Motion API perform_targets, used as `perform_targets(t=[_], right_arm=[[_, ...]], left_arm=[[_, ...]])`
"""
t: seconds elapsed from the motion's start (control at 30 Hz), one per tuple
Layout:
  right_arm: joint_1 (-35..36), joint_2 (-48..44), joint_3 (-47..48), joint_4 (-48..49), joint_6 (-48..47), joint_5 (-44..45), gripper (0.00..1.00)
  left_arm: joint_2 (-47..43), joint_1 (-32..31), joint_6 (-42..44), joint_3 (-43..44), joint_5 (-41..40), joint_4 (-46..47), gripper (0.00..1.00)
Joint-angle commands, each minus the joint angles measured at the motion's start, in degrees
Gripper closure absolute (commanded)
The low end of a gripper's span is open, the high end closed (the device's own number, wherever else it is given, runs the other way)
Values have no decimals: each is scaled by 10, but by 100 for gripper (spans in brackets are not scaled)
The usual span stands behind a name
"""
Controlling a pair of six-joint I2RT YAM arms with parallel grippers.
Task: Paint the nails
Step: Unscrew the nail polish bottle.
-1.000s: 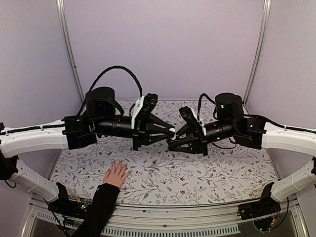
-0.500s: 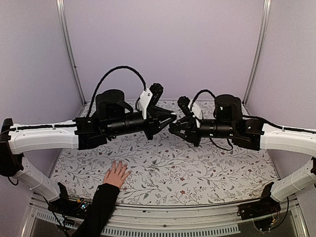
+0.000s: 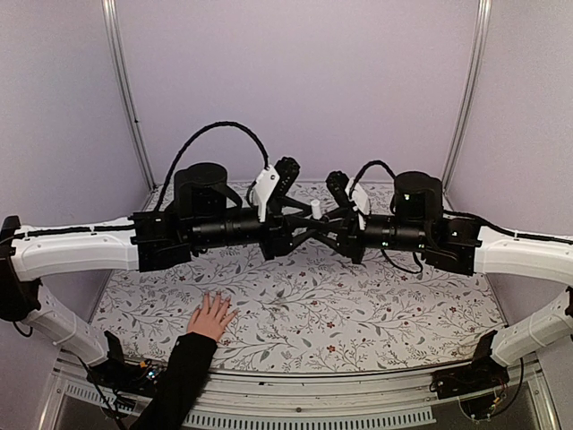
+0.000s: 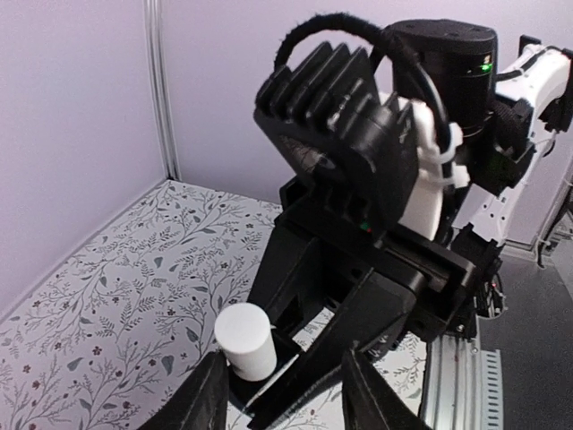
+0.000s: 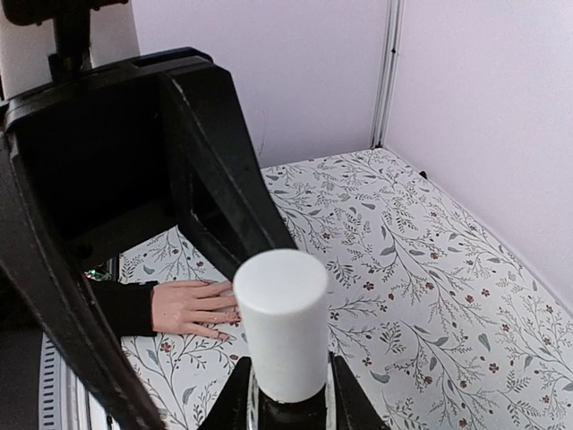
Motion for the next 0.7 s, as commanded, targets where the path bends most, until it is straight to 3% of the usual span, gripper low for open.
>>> perform_targets(t=[0.0,0.23,0.37,0.67], right_arm=[[0,-25,-11,31,-10,-43,100],[-1,-34,-7,-7,-44,-147,100],[-1,-21,10,-48,-59,-204,100],[-1,13,28,-116,-72,-217,100]], left_arm=[[-43,0,36,0,67,-28,52],[-72,3,100,-3,150,-81,51],[-70,3,139,28,150,-164,54],[-59,2,194,80,135,-299,56]])
